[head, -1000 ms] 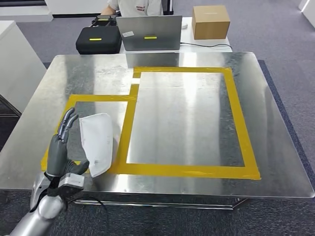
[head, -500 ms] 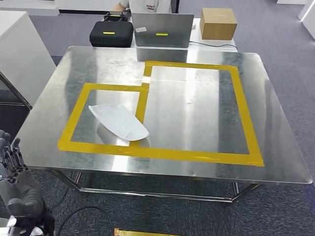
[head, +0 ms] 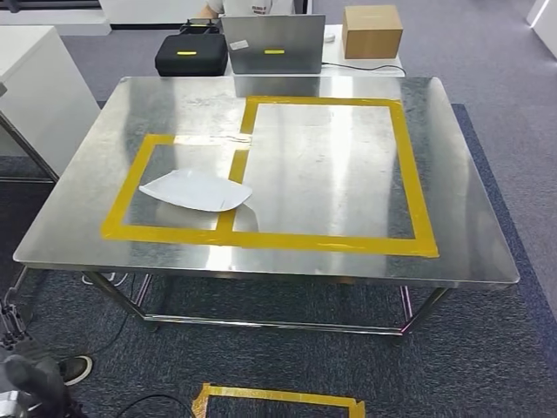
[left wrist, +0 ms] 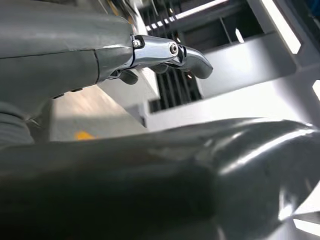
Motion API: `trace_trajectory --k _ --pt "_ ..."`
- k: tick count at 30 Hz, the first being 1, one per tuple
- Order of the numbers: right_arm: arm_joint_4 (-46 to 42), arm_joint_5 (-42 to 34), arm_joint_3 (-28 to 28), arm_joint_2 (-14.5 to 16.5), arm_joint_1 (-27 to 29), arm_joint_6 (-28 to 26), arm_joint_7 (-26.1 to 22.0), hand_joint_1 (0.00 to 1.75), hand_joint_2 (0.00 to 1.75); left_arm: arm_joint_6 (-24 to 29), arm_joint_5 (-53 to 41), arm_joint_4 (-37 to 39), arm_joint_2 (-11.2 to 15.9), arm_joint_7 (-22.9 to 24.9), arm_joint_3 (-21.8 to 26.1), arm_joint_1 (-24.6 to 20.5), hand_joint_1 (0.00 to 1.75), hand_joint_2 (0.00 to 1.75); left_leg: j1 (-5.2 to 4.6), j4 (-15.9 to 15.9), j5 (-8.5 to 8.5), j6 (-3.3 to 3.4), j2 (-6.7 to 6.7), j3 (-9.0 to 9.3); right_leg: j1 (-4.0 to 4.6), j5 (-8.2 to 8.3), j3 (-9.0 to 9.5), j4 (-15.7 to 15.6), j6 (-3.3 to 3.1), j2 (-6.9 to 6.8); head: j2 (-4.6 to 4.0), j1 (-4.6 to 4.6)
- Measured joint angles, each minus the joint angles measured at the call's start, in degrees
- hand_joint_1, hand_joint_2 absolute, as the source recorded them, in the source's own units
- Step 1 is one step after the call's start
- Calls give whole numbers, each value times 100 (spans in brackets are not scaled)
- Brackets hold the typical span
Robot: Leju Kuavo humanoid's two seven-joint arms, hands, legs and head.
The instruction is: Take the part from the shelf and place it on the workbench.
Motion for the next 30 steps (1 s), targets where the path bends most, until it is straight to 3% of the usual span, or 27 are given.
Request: trace_trajectory --k 2,11,13,15,16,17,18,19,20,21,22,23,24,26,27,28,30 --pt "0 19 0 0 9 -1 13 0 0 -82 -185 111 -112 39 191 51 0 0 -1 261 35 10 0 77 20 94 -116 24 -2 -11 1 1" --pt "0 24 0 0 12 -3 15 0 0 -175 -228 204 -195 16 325 80 0 0 -3 137 250 34 0 247 34 151 -216 55 -2 -18 1 4" --pt "0 28 -1 5 11 -17 2 0 0 -316 -392 378 -365 42 573 82 0 0 -38 -639 350 125 0 815 44 257 -358 110 34 -26 1 5" --pt "0 57 -1 17 16 -64 -62 0 0 -579 -835 1221 -756 -37 1310 -150 0 0 -64 -1582 473 295 20 1309 47 229 -612 284 154 -10 0 20" --pt "0 77 -1 25 21 -87 -99 0 0 -683 -999 1749 -911 -125 1703 -344 0 0 -68 -1760 513 351 29 1302 39 70 -720 459 213 5 0 34" --pt "0 104 0 28 23 -97 -123 0 0 -737 -1031 2358 -1023 -306 2131 -583 0 0 -58 -1792 604 390 41 1195 28 -197 -833 749 257 30 0 50" --pt "0 128 0 31 23 -98 -127 0 0 -747 -961 2863 -1041 -438 2477 -776 0 0 -58 -1788 669 398 47 1112 19 -450 -915 1090 276 43 0 62" --pt "0 150 0 33 24 -96 -121 0 0 -736 -937 3424 -1033 -515 2838 -977 0 0 -58 -1778 743 389 57 1018 7 -589 -969 1445 297 48 0 71" --pt "0 173 0 33 25 -95 -109 0 0 -699 -978 4045 -1003 -545 3204 -1167 0 0 -56 -1758 815 376 71 916 -6 -586 -978 1721 319 50 0 72" --pt "0 193 0 32 28 -92 -96 0 0 -642 -1085 4689 -957 -529 3538 -1328 0 0 -50 -1725 878 358 83 812 -22 -436 -907 1824 339 49 0 72" --pt "0 208 0 32 31 -87 -85 0 0 -598 -1234 5303 -903 -472 3800 -1481 0 0 -40 -1679 935 334 91 703 -42 -227 -739 1742 359 49 1 72" --pt "0 217 0 31 30 -83 -79 0 0 -591 -1375 5871 -845 -377 4000 -1606 0 0 -30 -1623 976 305 92 611 -64 -77 -481 1465 381 51 1 72" --pt "0 222 0 31 21 -77 -76 0 0 -615 -1477 6372 -788 -265 4153 -1719 0 0 -26 -1553 1008 274 88 520 -80 -58 -145 1044 404 58 1 78" --pt "0 225 1 32 -9 -72 -85 0 0 -680 -1626 7236 -694 -5 4398 -1919 0 0 -36 -1430 1076 209 75 390 -90 -273 339 292 376 84 0 81" --pt "0 230 1 32 -18 -73 -96 0 0 -687 -1718 7588 -659 149 4491 -1990 0 0 -39 -1400 1119 179 71 348 -79 -372 429 100 333 94 0 82" --pt "1 239 1 32 -18 -74 -104 0 0 -681 -1851 7907 -631 334 4557 -2042 0 0 -33 -1394 1162 147 70 321 -76 -399 404 41 264 94 0 81" --pt "1 275 0 30 -9 -75 -100 0 0 -665 -2121 8395 -585 696 4615 -2094 0 0 -9 -1331 1068 88 56 267 -77 -334 313 41 149 67 0 80"
